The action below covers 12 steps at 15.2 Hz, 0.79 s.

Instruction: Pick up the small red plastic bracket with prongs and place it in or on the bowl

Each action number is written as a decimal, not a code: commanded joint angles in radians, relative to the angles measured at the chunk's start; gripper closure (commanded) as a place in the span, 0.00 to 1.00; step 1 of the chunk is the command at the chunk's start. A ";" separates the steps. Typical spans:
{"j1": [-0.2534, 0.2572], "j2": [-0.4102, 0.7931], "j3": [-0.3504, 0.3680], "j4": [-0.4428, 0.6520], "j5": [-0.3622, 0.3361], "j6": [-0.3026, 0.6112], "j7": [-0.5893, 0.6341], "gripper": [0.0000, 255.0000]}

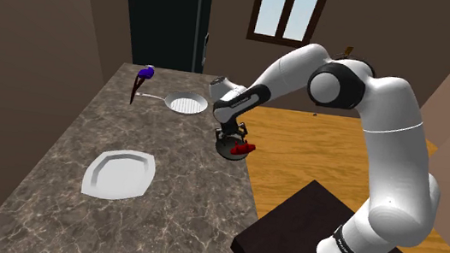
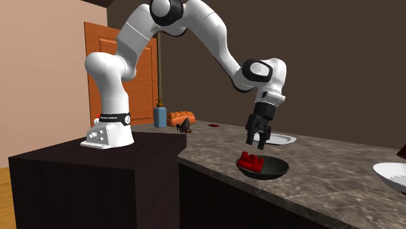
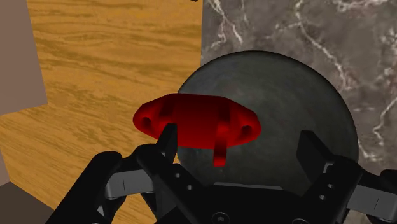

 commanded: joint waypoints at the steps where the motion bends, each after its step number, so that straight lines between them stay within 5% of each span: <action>1: 0.008 0.008 -0.009 -0.008 -0.014 0.003 0.017 0.00; 12: 0.000 0.034 -0.017 -0.029 -0.025 0.052 0.023 0.00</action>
